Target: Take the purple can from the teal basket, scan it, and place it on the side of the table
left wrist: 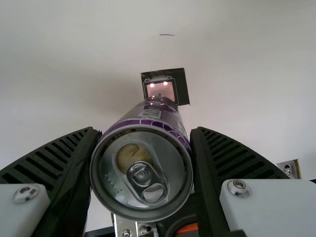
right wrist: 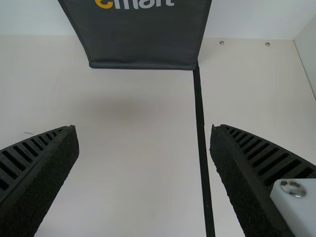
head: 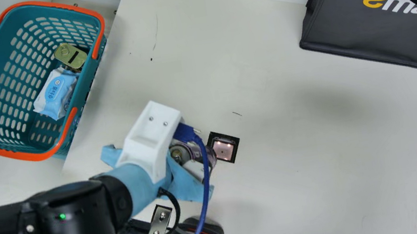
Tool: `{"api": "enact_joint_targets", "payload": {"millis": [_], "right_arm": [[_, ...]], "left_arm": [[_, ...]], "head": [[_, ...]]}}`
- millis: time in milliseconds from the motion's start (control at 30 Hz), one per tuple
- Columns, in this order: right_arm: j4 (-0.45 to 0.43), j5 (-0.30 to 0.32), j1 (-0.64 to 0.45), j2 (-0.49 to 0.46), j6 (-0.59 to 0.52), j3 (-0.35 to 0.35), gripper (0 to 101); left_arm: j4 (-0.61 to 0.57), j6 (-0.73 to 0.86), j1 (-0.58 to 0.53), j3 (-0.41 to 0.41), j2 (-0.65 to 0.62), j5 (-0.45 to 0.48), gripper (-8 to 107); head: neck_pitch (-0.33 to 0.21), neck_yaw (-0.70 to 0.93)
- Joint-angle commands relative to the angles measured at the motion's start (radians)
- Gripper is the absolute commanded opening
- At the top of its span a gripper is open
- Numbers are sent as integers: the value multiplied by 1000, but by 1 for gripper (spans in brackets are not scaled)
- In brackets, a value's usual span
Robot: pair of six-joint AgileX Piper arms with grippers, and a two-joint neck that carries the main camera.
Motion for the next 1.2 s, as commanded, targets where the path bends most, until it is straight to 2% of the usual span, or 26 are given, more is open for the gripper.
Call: {"api": "enact_joint_targets", "payload": {"millis": [0,367,1167], "right_arm": [[0,0,0,0,0,0,95],[0,0,0,0,0,0,95],[0,0,0,0,0,0,95]], "left_arm": [[7,-42,-36,3,9,1,-8],[43,-135,-104,-1,80,1,-8],[2,36,35,-135,270,1,-8]], "head": [[-29,2],[-29,2],[-29,2]]}}
